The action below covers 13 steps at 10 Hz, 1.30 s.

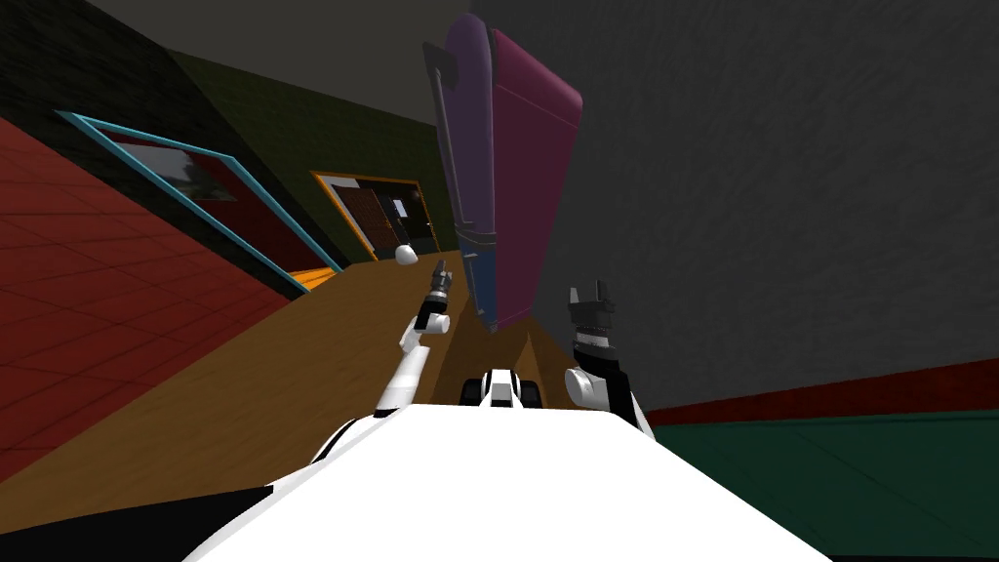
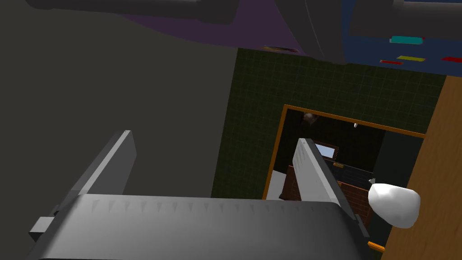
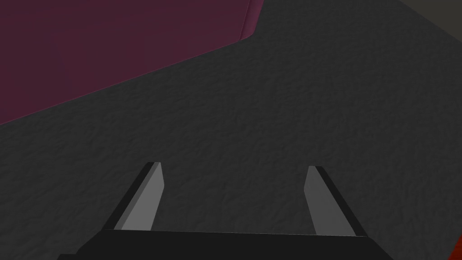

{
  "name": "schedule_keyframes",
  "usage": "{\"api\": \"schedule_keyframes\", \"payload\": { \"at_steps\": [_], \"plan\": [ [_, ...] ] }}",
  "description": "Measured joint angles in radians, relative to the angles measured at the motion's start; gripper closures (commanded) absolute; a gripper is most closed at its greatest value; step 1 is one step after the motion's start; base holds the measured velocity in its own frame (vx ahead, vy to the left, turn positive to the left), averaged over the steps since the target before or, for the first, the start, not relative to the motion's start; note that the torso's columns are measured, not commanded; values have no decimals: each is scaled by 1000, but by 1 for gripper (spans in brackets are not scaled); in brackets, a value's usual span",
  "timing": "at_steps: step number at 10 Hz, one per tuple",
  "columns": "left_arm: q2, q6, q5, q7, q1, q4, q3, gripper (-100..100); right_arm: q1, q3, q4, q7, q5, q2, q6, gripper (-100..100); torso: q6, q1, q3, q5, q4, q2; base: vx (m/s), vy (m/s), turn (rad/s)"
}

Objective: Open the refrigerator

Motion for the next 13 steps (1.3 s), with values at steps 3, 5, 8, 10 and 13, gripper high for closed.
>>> {"api": "schedule_keyframes", "payload": {
  "at_steps": [3, 5, 8, 10, 13],
  "plan": [
    [8, 32, 6, -5, -67, 72, 6, -100, 0, 0, 0, 0, 0, 0, 0, 0, 0, 1, 1, 0, 0, 1, 21, -124, 118],
    [12, 49, 9, -9, -117, 128, 10, -100, 0, 0, 0, 0, 0, 0, 0, 0, 0, 0, 1, 0, 0, 1, 12, -121, 124],
    [26, 92, 18, -10, -207, 216, 19, -100, 0, 0, 0, 0, 0, 0, 0, 0, 1, 0, 0, 0, 0, 0, 17, -130, 125],
    [31, 110, 21, -10, -254, 264, 23, -100, 0, 0, 0, 0, 0, 0, 0, 0, 0, 1, 0, 0, 0, 1, 20, -93, 70],
    [52, 135, 29, -3, -340, 356, 30, -100, 0, 0, 0, 0, 0, 0, 0, 0, 0, 0, 0, 0, 0, 0, 36, -82, 84]
  ]
}}
